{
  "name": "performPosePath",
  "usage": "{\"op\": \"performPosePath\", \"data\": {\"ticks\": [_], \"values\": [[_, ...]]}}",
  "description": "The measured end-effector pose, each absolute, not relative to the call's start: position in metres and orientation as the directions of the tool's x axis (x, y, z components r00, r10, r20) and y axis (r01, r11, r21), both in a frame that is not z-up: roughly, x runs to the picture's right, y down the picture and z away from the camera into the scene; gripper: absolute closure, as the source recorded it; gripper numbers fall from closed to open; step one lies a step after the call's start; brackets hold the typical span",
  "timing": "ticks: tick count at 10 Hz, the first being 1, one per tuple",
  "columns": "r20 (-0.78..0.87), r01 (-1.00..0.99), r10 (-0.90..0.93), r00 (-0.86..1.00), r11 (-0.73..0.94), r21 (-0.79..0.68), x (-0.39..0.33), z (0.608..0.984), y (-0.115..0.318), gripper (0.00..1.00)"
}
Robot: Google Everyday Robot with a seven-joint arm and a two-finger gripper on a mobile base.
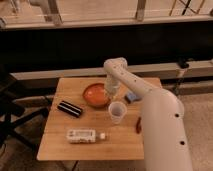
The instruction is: Drag the ceramic bowl in a circle
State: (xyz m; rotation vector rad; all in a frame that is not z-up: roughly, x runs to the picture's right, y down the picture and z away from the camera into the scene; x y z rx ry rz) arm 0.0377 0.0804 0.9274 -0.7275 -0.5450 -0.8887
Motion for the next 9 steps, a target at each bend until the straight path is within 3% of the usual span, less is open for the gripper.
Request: {"op": "performPosePath", "data": {"ticks": [9], "values": [[0.715,0.894,-0.541,0.443,0.329,-0.304,0.035,0.918,0.091,1.00]]}}
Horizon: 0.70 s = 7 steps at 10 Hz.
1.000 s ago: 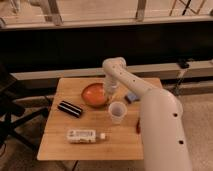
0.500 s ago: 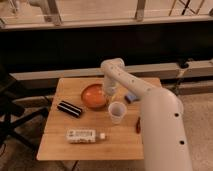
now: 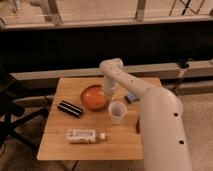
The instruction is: Drag the ceramic bowl in a circle
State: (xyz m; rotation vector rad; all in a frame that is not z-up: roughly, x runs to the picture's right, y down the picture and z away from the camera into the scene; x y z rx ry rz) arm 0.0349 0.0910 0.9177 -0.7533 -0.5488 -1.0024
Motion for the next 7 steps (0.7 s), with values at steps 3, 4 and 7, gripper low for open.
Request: {"op": "performPosePath", "data": {"ticks": [3,4,7], "values": [[0.721,0.906,-0.551,0.420,0.301,-0.298,0.036,0.914,0.096,1.00],[0.724,0.911,-0.555,0.409,0.291,-0.291,0.033,0.911,0.098,1.00],[0.729,0.924,-0.568,0.382,0.264,-0.278,0.030,0.902,0.106,1.00]]}}
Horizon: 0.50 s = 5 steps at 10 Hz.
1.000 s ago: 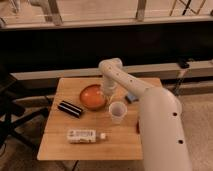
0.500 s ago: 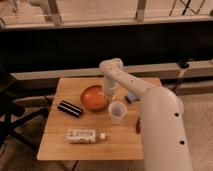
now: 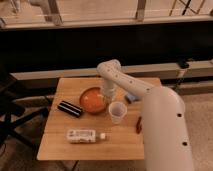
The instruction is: Drag the ceramic bowl in a circle
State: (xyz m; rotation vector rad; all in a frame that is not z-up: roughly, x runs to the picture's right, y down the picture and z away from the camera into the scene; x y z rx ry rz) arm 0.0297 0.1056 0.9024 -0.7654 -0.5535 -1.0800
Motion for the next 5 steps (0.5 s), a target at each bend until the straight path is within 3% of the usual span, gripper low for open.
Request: {"op": "performPosePath", "data": {"ticks": [5], "values": [[0.731,0.938,-0.587,0.348,0.228,-0.263,0.0217,0.9043,0.1014,1.00]]}}
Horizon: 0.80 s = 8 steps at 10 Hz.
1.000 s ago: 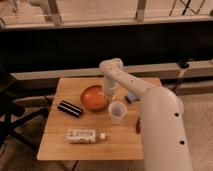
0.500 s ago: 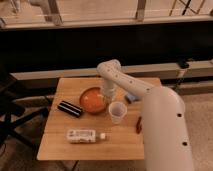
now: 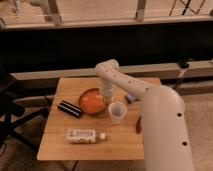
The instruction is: Drag the ceramic bowl in a circle
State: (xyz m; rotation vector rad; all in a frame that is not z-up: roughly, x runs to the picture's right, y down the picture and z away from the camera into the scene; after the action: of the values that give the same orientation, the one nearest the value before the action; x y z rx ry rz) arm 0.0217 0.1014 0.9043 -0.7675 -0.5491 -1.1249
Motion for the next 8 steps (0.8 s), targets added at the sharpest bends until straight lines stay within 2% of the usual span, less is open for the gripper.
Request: {"op": "performPosePath", "data": {"ticks": [4,8], "values": [[0.735,0.952,-0.605,0.307,0.190,-0.242,-0.002,0.888,0.116,1.00],[0.736,0.962,-0.619,0.273,0.165,-0.218,-0.020,0.893,0.108,1.00]]}}
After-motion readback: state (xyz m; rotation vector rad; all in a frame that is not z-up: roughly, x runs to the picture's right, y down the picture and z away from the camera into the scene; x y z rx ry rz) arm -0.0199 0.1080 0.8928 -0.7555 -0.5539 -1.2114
